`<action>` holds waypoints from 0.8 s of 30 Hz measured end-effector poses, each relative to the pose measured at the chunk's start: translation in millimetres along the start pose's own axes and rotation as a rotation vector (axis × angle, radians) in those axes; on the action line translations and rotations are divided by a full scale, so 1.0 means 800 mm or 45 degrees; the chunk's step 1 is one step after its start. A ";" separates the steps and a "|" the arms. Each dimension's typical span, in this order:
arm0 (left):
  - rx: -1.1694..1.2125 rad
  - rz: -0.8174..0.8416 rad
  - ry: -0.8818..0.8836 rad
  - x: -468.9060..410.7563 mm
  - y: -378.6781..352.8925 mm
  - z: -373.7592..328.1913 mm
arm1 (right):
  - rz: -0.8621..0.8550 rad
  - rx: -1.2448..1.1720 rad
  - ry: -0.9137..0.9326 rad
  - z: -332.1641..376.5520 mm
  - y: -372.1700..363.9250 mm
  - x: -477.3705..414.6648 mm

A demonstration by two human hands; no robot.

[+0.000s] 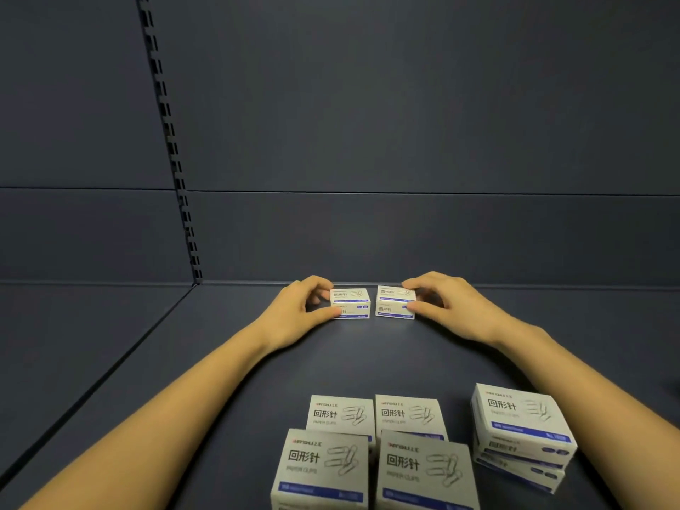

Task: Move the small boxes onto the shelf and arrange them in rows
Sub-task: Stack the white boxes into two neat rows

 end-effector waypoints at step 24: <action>0.234 0.130 -0.144 0.076 0.062 -0.102 | -0.092 -0.308 0.108 0.088 0.075 0.050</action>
Point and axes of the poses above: each hand's wrist, its own x-axis away from the middle knuckle, its own y-axis out of the back of the hand, z = x × y, the point moved 5 cm from there along -x, towards the middle knuckle, and after that the axes turned 9 degrees about -z, right-handed, at the moved point
